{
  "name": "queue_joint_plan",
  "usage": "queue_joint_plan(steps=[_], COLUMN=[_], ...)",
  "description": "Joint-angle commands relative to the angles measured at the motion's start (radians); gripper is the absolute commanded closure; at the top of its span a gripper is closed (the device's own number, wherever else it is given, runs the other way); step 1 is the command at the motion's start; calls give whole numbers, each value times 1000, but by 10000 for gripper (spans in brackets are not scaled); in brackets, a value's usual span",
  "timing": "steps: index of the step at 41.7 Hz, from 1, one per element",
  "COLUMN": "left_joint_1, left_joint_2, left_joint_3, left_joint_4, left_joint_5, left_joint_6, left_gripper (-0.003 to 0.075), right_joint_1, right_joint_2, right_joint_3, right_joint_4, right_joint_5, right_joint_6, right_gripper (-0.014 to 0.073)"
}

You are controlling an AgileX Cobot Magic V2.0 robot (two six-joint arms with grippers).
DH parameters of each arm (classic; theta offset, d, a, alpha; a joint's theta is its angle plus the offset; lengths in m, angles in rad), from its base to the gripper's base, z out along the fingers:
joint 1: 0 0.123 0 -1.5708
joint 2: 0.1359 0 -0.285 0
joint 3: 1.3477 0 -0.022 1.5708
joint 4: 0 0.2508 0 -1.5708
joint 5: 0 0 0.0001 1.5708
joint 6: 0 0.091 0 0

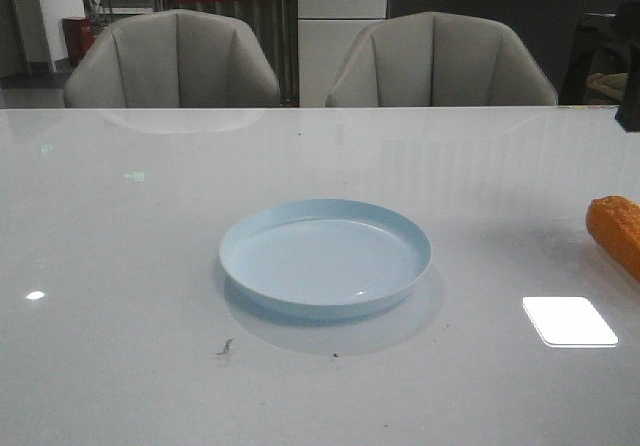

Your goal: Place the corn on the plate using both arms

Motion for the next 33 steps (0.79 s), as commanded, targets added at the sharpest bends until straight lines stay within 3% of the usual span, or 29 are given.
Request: queue_joint_plan(steps=[1,13,33], left_joint_1=[1,1,1], left_joint_2=[-16,-16,-14], left_joint_3=[-30,-30,-30], left_joint_4=[-17,-17,-17], left_joint_5=[-69,-69,-69], left_joint_6=[1,1,1], left_gripper=[385,391,391], right_joint_1=[-6,-6,-5], right_joint_2=[25,159,222], right_joint_3=[-51,-50,-49], right_joint_4=[-3,-3,-2], right_joint_5=[-14,-55,-76], right_joint_6=[-1,-1,-1], right_gripper=[-3,-3,-3])
